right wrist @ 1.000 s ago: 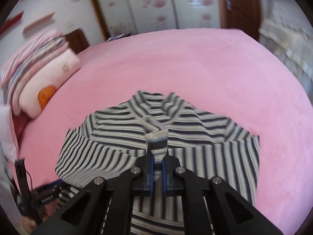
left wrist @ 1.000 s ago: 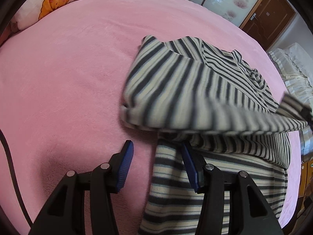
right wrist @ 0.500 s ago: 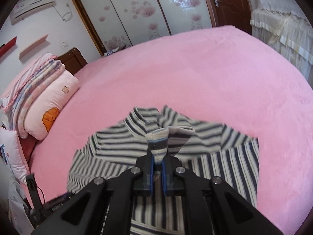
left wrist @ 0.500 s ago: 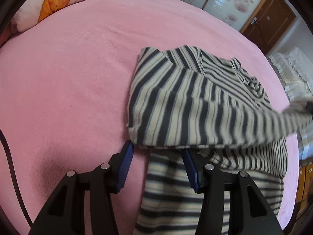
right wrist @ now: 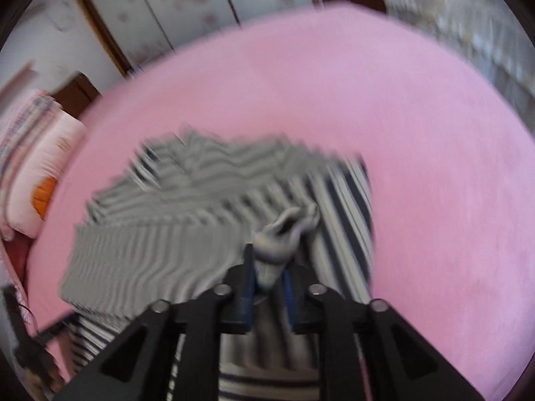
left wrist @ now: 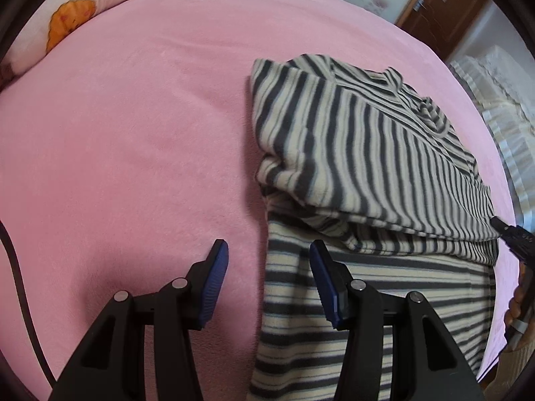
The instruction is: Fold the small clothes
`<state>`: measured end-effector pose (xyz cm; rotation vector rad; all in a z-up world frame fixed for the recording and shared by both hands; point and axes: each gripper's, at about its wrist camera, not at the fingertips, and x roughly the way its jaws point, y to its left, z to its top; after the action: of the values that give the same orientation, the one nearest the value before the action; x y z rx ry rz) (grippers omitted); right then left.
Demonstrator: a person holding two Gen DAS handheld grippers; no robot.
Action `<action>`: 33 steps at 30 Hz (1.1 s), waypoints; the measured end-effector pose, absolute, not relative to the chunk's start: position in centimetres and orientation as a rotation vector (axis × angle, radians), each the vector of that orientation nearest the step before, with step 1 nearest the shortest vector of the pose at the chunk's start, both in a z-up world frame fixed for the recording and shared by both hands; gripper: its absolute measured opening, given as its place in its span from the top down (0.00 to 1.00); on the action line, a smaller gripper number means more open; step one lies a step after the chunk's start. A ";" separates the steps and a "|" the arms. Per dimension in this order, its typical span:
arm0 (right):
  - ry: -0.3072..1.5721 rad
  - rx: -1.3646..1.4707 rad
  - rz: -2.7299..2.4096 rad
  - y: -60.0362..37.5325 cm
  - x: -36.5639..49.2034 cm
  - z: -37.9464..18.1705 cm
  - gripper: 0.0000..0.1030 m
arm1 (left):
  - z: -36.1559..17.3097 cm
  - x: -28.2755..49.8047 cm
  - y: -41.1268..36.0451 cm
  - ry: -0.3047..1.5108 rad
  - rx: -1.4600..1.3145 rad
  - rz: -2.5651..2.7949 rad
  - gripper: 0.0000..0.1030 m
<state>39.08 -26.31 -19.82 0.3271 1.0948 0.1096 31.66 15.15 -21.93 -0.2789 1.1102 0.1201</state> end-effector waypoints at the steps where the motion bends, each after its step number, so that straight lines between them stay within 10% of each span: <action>1: 1.098 0.358 0.106 -27.3 38.9 -20.2 0.75 | -21.4 31.8 15.1 1.104 -0.256 0.115 0.52; 13: 1.104 0.342 0.191 -29.0 42.5 -18.9 0.72 | -21.2 33.6 13.5 1.091 -0.086 0.074 0.53; 22: 1.146 0.224 0.208 -25.7 44.7 -21.8 0.85 | -21.7 33.5 13.9 1.017 -0.121 0.037 0.91; 33: 1.041 0.067 0.195 -24.5 44.0 -18.2 0.92 | -20.3 32.1 15.2 1.002 -0.168 0.037 0.91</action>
<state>43.99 -24.51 -18.25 0.0674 1.0408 0.1950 32.14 15.23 -20.29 -0.1678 1.0020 0.0365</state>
